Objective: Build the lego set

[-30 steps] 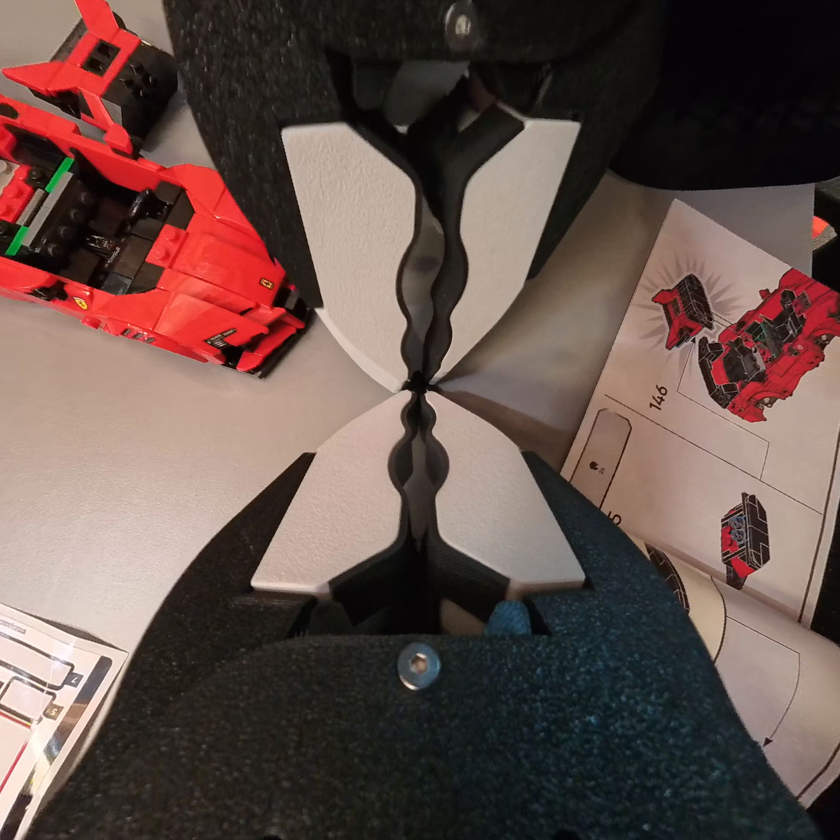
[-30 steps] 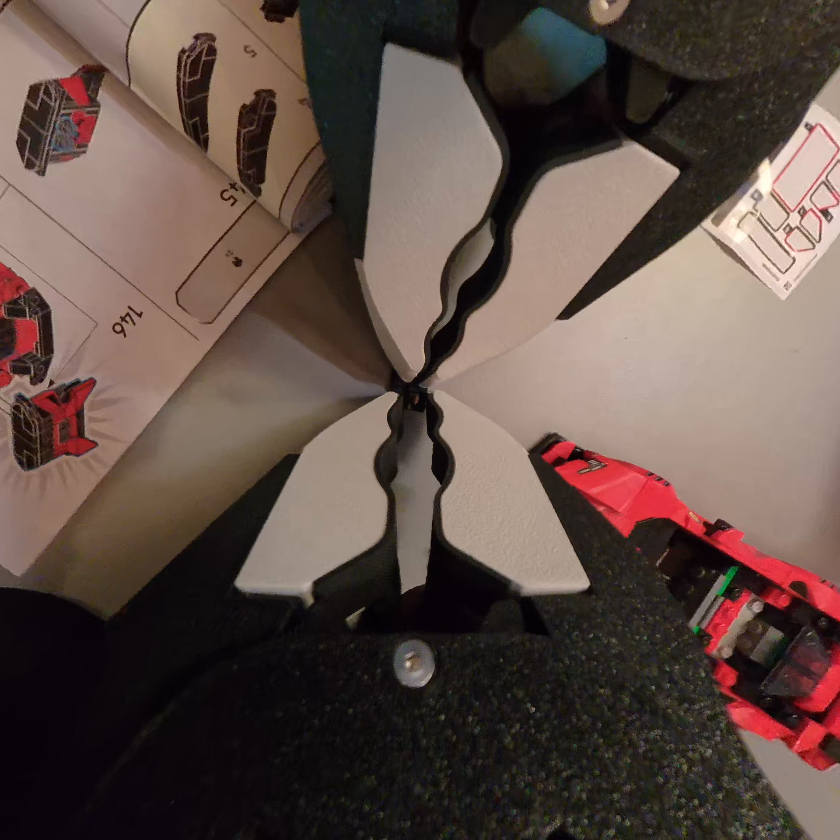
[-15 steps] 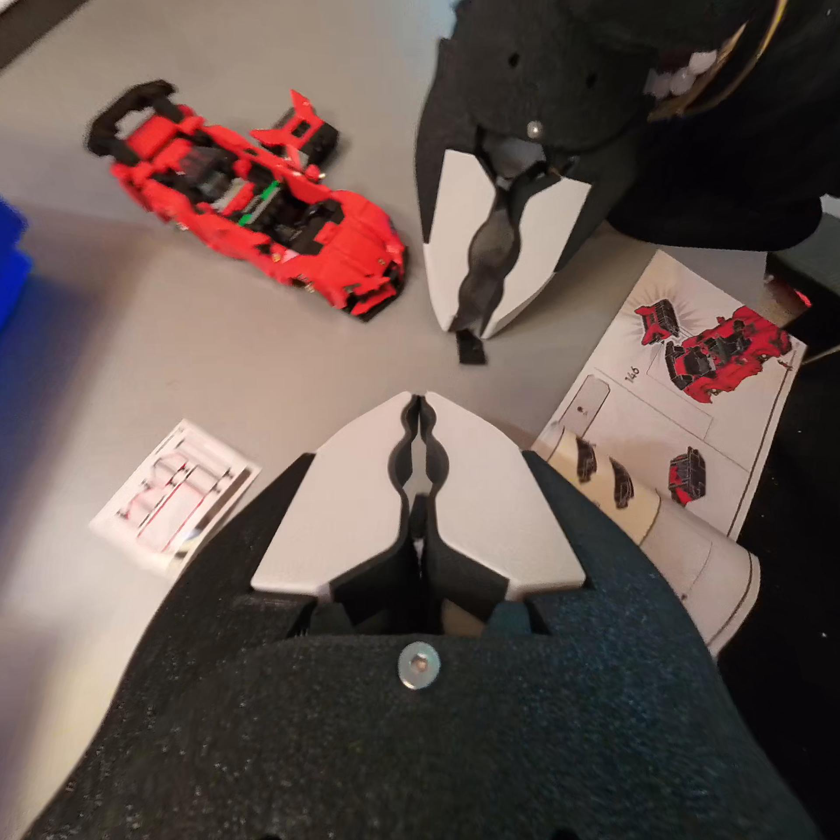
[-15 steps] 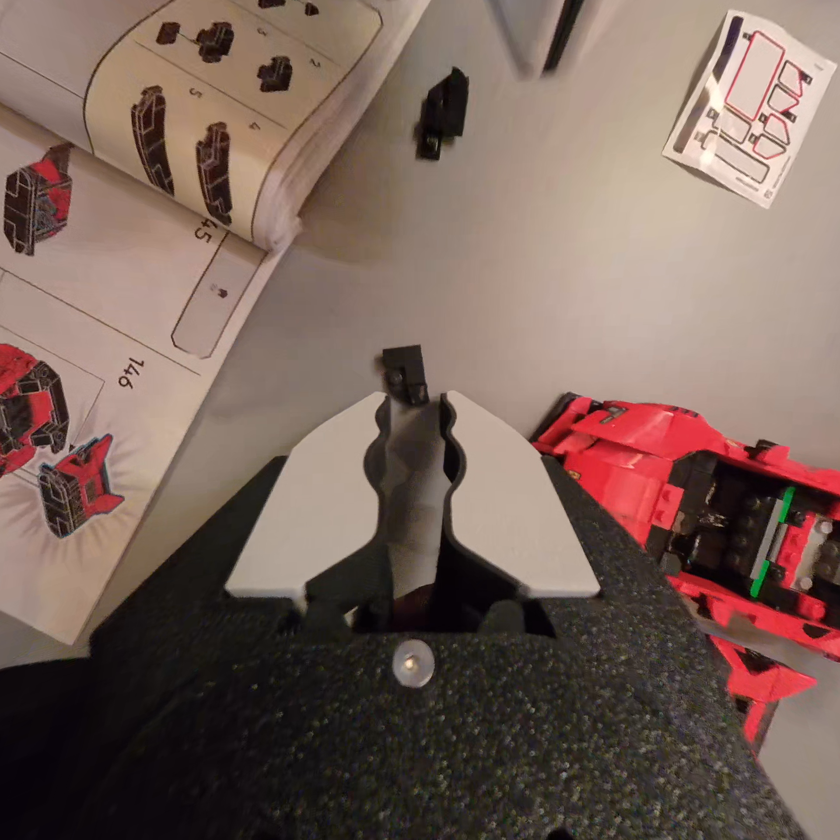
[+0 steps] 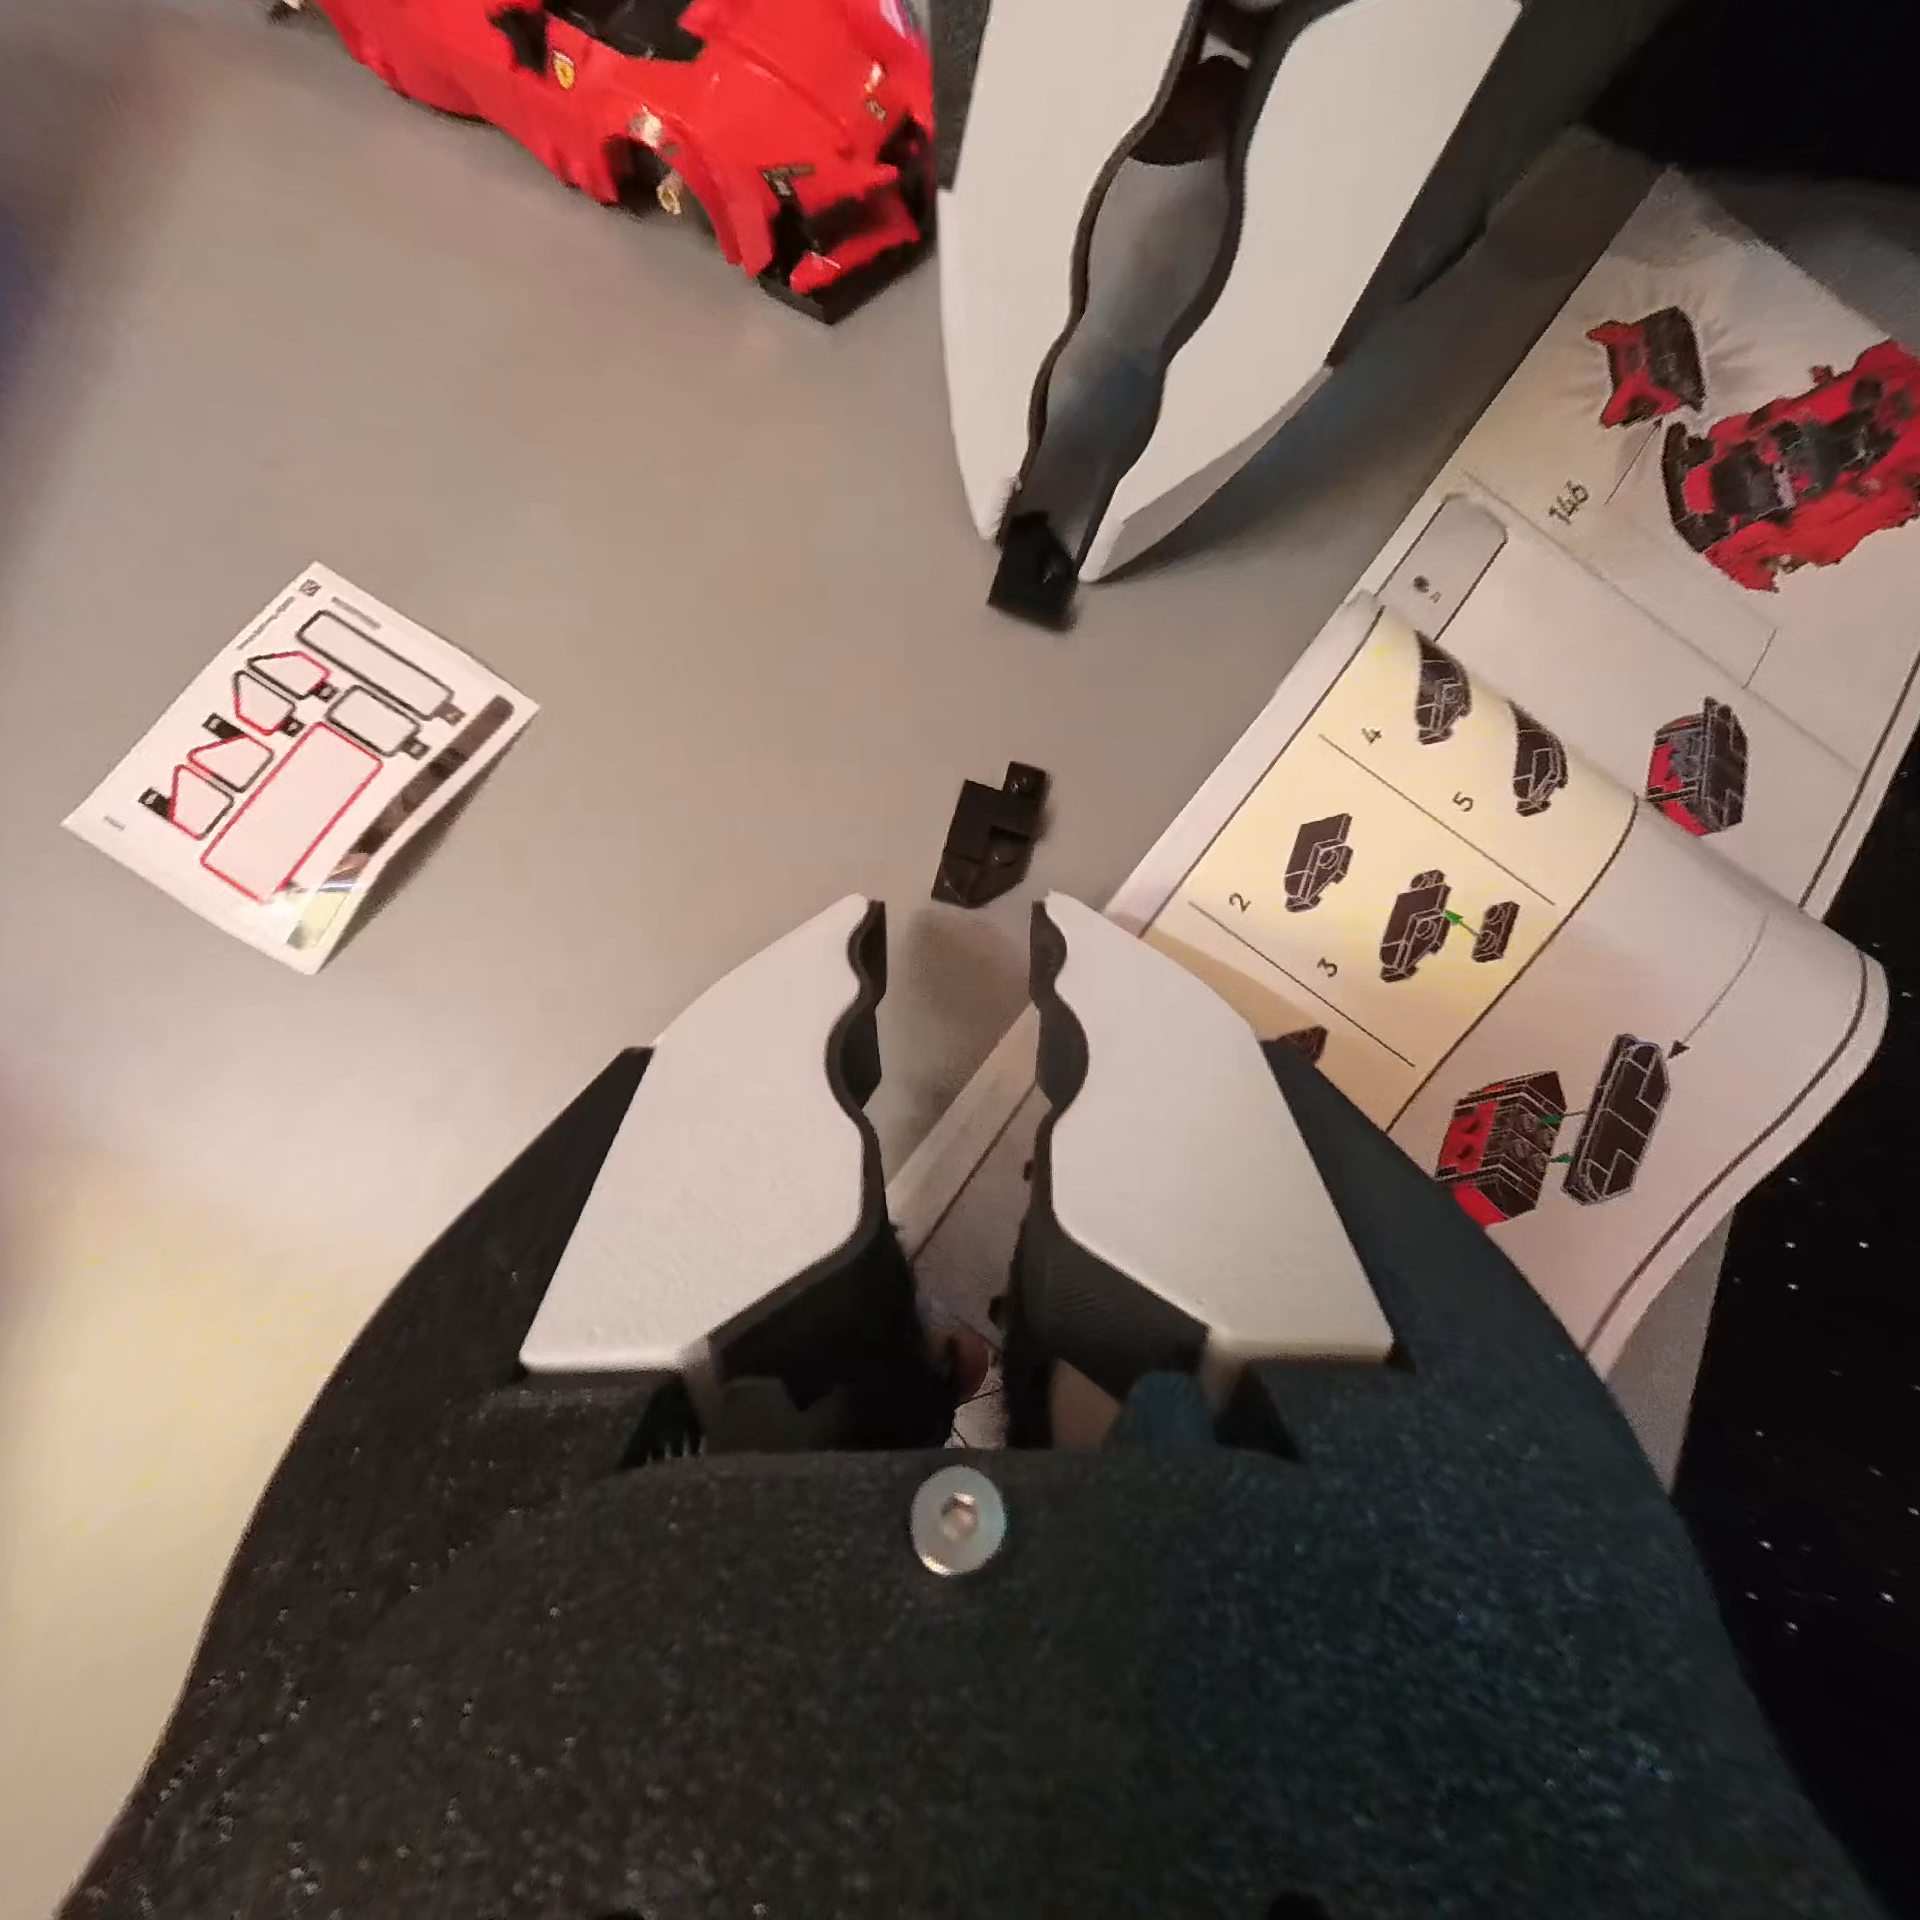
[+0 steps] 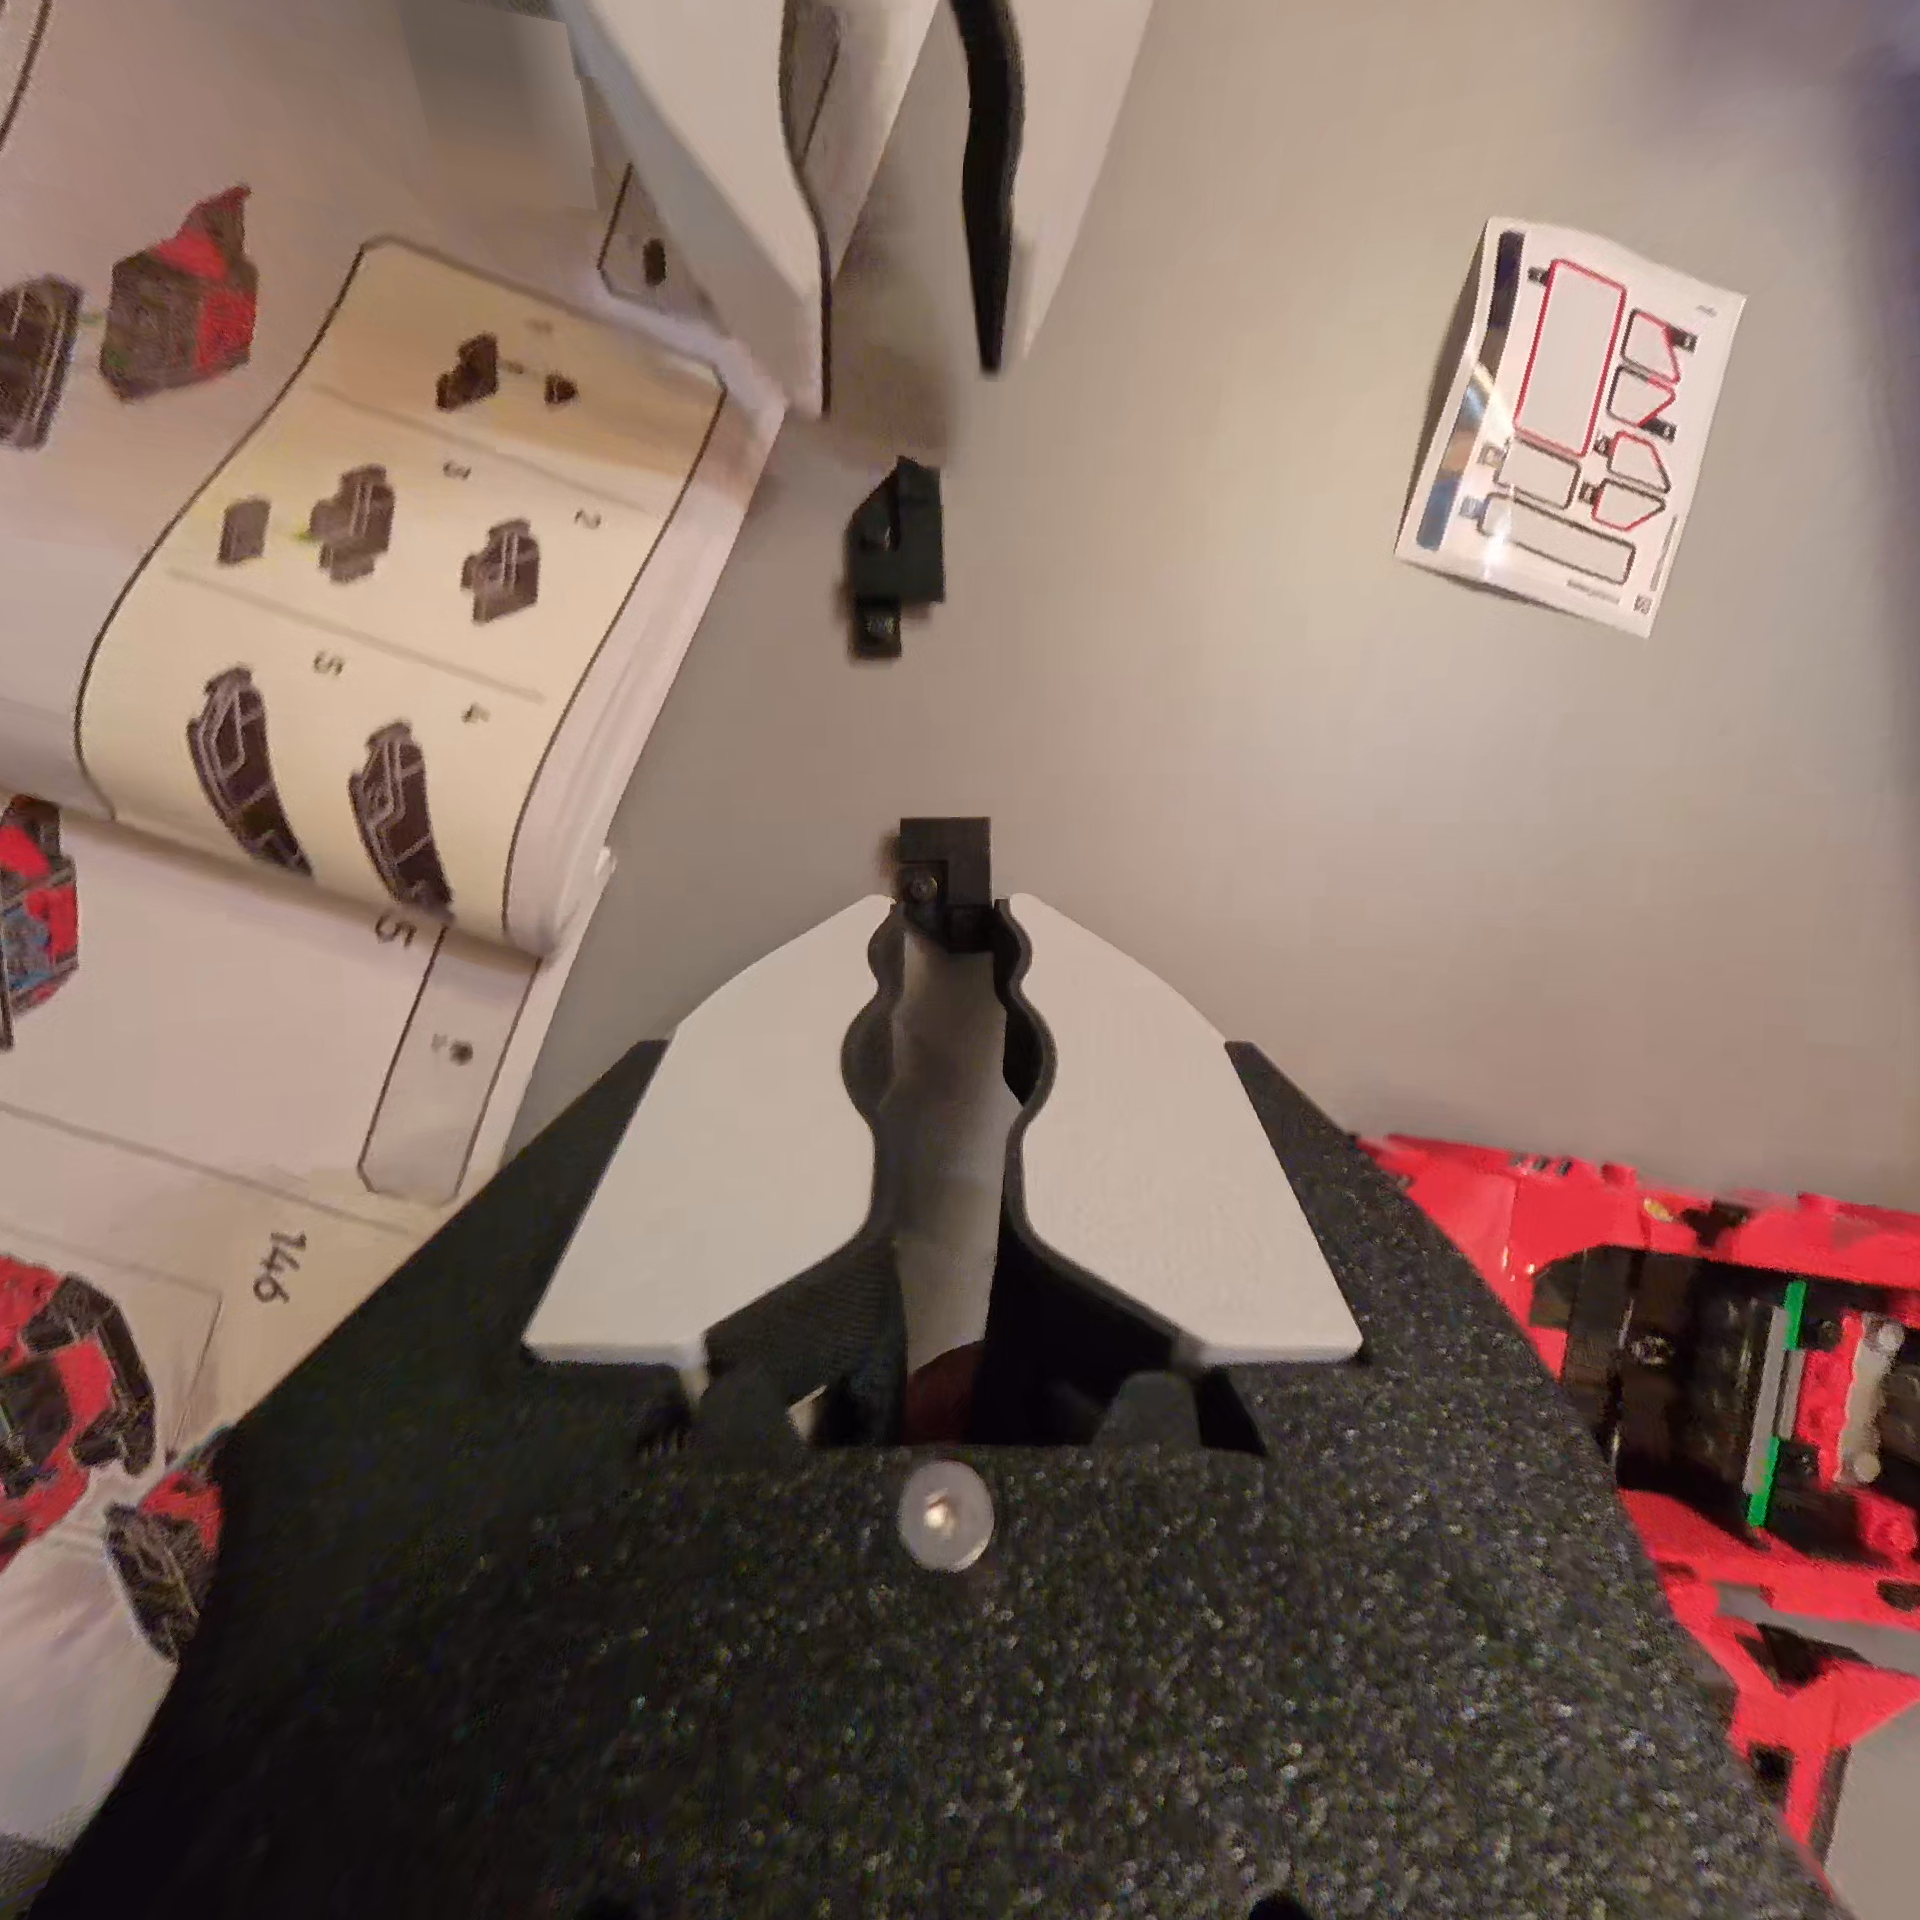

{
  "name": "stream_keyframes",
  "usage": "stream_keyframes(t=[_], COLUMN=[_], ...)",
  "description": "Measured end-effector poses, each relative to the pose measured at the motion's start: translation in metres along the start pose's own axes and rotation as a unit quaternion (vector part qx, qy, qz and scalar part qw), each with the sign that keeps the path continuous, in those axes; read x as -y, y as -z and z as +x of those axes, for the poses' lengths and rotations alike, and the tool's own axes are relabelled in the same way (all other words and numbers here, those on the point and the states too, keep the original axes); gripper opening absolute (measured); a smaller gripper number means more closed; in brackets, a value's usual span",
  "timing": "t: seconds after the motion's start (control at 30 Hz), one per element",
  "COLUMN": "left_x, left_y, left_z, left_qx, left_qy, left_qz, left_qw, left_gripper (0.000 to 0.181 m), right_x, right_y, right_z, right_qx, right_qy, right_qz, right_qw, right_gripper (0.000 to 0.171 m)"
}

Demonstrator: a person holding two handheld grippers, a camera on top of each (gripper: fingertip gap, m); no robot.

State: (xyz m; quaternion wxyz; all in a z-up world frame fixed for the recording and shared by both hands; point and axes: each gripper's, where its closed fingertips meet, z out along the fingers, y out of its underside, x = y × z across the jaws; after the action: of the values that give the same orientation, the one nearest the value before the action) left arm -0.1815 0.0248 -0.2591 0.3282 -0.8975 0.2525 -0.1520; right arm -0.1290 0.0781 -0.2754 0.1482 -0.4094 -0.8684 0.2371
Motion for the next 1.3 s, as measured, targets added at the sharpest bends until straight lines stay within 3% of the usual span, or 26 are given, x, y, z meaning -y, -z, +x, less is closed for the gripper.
stream_keyframes(t=[0.6, 1.3], left_x=[0.0, 0.004], left_y=[-0.02, -0.025], left_z=[0.008, 0.009], left_qx=[-0.016, -0.075], left_qy=[-0.018, -0.082], left_qz=[-0.007, -0.003], left_qw=[1.0, 0.994], left_gripper=[0.018, 0.014], right_x=[0.019, 0.012], right_y=[-0.011, -0.007], right_z=[-0.005, -0.001], right_qx=[0.017, 0.03], right_qy=[0.023, 0.042], right_qz=[0.002, 0.0], right_qw=[1.0, 0.999], right_gripper=[0.016, 0.016])
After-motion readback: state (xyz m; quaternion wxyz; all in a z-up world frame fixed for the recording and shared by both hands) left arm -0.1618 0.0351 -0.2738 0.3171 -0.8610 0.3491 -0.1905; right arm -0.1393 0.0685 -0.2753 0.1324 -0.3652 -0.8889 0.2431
